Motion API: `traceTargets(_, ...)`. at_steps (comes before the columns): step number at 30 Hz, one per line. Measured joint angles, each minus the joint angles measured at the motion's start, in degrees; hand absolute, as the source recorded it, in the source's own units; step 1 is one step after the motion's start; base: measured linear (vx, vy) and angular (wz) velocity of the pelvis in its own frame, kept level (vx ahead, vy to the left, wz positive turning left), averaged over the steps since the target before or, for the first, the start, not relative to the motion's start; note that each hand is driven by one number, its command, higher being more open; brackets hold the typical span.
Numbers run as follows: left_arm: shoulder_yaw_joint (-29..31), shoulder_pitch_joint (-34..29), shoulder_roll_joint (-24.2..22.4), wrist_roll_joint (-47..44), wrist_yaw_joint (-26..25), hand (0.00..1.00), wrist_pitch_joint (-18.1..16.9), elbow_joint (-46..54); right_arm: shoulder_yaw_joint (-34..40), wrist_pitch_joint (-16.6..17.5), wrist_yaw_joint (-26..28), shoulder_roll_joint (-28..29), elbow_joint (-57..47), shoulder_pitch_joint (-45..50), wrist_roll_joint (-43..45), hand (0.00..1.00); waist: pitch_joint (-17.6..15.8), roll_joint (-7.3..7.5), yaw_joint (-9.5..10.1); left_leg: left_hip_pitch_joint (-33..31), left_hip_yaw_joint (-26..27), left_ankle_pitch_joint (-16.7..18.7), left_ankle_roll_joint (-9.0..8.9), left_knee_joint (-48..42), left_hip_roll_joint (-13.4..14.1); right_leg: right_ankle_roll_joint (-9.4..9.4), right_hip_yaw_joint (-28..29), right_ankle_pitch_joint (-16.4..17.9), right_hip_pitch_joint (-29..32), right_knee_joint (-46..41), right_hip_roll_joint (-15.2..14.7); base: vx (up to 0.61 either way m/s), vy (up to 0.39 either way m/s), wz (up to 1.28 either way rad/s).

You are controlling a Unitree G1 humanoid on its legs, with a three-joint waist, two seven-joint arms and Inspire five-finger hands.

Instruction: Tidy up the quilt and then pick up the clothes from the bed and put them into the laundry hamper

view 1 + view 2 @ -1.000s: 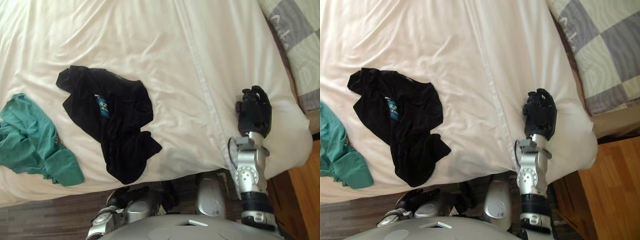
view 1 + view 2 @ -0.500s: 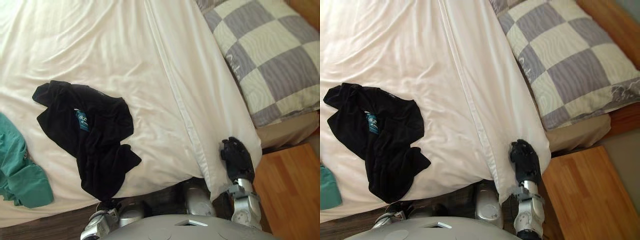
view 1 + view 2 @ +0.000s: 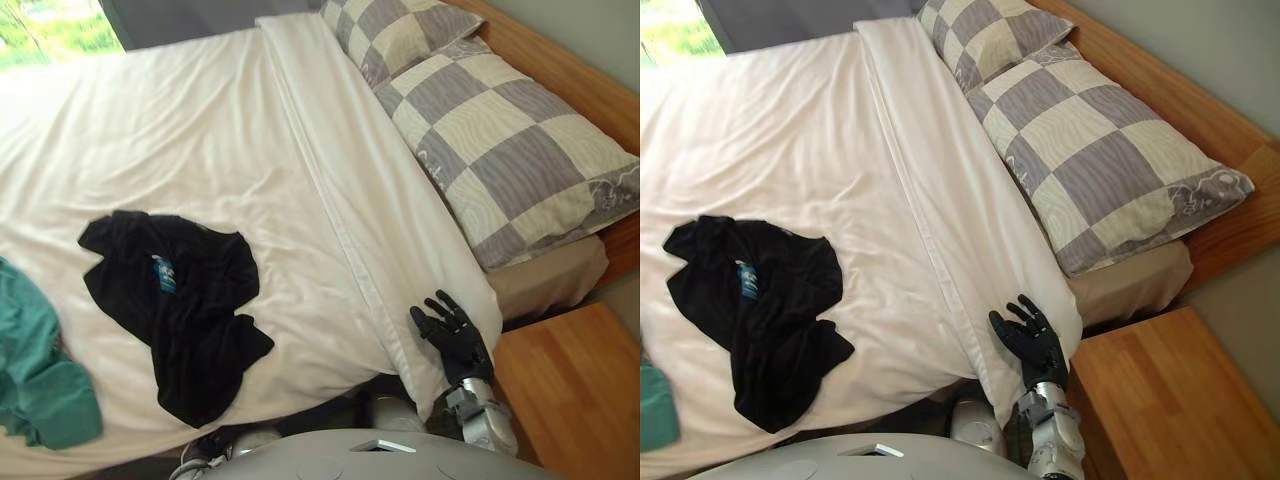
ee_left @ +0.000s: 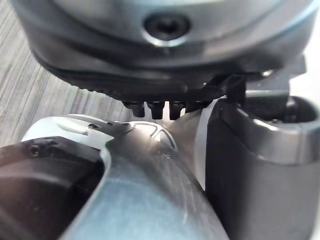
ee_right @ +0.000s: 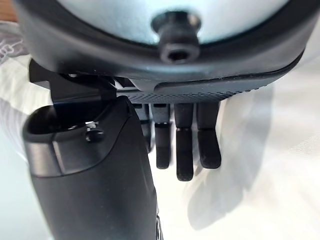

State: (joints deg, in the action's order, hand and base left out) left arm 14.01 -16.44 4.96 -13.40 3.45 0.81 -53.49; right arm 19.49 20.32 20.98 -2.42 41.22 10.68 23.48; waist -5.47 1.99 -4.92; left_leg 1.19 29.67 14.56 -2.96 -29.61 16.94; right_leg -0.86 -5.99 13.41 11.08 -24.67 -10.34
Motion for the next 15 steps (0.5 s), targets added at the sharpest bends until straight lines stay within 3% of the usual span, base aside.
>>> traceTargets(2, -0.28, 0.17, -0.07, 0.02, 1.33, 1.00, -0.74, -1.04, 1.73, 1.67, 0.57, -1.54, 0.80, -0.77, -0.85, 1.00, 0.23, -0.45, -0.68, -0.82, -4.11, -2.48, -0.14, 1.02, 1.22, -1.90, 1.83, 1.27, 1.35, -2.78, -3.36, 0.05, 0.199, -0.11)
traceTargets(4, -1.06, 0.18, -0.52, 0.89, 1.86, 1.00, -1.67, -1.88, 4.15, 3.12, 0.65, -2.82, 1.10, -1.84, -3.01, 1.00, 0.47, -2.07, -1.88, -1.68, -8.56, -4.84, -1.22, 3.35, 2.15, -4.80, 2.66, 1.39, 2.51, -4.19, -5.12, 0.07, 0.345, -0.03)
traceTargets(5, -2.24, 0.15, -0.47, 1.18, 2.04, 1.00, -1.90, -2.22, 5.07, 3.26, 0.43, -3.55, 1.45, -2.62, -3.05, 1.00, 0.76, -3.13, -2.28, -1.90, -9.72, -5.38, -3.62, 5.10, 2.17, -6.58, 2.72, 0.62, 3.07, -3.92, -5.19, 0.10, 0.389, 0.01)
traceTargets(6, -2.60, 0.16, -0.44, 1.32, 2.05, 1.00, -1.90, -2.21, 5.31, 3.37, 0.24, -3.80, 1.45, -2.70, -3.05, 1.00, 0.72, -3.53, -2.38, -1.92, -9.86, -5.41, -4.76, 5.81, 2.29, -7.21, 2.58, 0.24, 3.02, -3.54, -5.13, 0.17, 0.447, 0.23)
traceTargets(7, -2.92, -0.15, -1.19, 2.56, 2.44, 1.00, -2.20, -2.03, 7.39, 3.96, -0.28, -4.54, 1.51, -2.54, -2.91, 1.00, 0.54, -5.34, -3.14, -1.97, -9.94, -5.55, -8.42, 8.43, 2.00, -8.90, 1.08, -2.72, 1.04, -0.04, -4.84, 0.21, 0.497, 0.24)
traceTargets(8, -3.95, 0.00, -1.50, 3.31, 3.20, 1.00, -2.17, -2.18, 9.47, 4.19, -0.80, -4.70, 2.65, -2.79, -2.76, 1.00, 0.90, -6.24, -2.29, -0.14, -8.07, -5.71, -12.00, 12.44, 0.81, -9.84, -0.47, -6.02, 0.20, 4.00, -4.32, 0.21, 0.495, 0.07)
traceTargets(9, -4.01, 0.35, -1.16, 3.54, 3.60, 1.00, -1.66, -2.29, 9.67, 4.21, -1.14, -4.68, 4.02, -3.61, -2.76, 1.00, 1.12, -5.70, -1.47, 1.10, -6.47, -5.35, -12.24, 14.05, 0.23, -9.61, -0.16, -8.01, 0.07, 5.70, -4.70, 0.13, 0.471, -0.68)
traceTargets(10, -5.10, 0.61, 0.35, 4.72, 4.40, 1.00, -0.84, -2.08, 8.22, 4.25, -1.34, -4.46, 6.46, -4.82, -3.04, 1.00, 0.98, -4.82, 0.15, 2.58, -2.17, -6.07, -11.60, 16.60, -0.37, -4.93, -5.32, -12.64, -0.31, 9.25, -5.86, 0.06, 0.412, -1.13)
traceTargets(11, -5.14, 0.19, 0.95, 4.97, 4.46, 1.00, 0.16, -2.16, 5.59, 4.46, -1.32, -4.58, 7.76, -5.50, -4.69, 1.00, 1.50, -3.91, 0.77, 4.04, 0.85, -7.54, -10.96, 19.88, -1.25, -3.91, -13.41, -13.41, -0.79, 10.09, -5.48, 0.04, 0.379, -1.12)
traceTargets(12, -5.24, 0.19, 1.34, 5.16, 4.60, 1.00, 0.60, -2.29, 4.32, 4.85, -1.27, -4.61, 7.97, -5.49, -5.52, 1.00, 1.49, -3.66, 0.58, 4.64, 1.63, -8.22, -10.68, 21.38, -1.58, -4.39, -15.60, -13.64, -1.59, 10.78, -4.53, 0.01, 0.301, -0.68)
traceTargets(13, -5.87, 0.52, 2.26, 6.50, 5.48, 1.00, 0.84, -2.83, 2.73, 6.33, -1.09, -4.47, 8.01, -4.80, -7.38, 1.00, 1.44, -3.27, -0.06, 4.83, 1.76, -9.28, -9.91, 23.32, -2.06, -5.18, -16.15, -13.80, -3.86, 12.62, -1.42, 0.01, 0.207, -0.11)
traceTargets(14, -6.90, 1.60, 2.87, 7.49, 6.38, 1.00, 1.10, -3.65, 1.65, 8.00, -0.68, -4.47, 7.89, -4.09, -7.50, 1.00, 1.44, -2.87, -0.15, 4.59, 1.06, -10.26, -9.05, 25.02, -3.42, -5.01, -14.72, -11.82, -6.61, 14.61, 1.57, 0.00, 0.167, 0.11)
traceTargets(15, -7.52, 2.14, 2.90, 7.95, 6.40, 1.00, 1.20, -4.02, 1.49, 8.68, -0.62, -4.49, 7.81, -3.80, -7.48, 1.00, 1.47, -2.76, -0.24, 4.12, 0.47, -10.61, -8.71, 25.59, -4.37, -5.02, -13.66, -9.87, -7.82, 15.77, 2.72, -0.01, 0.095, 0.58)
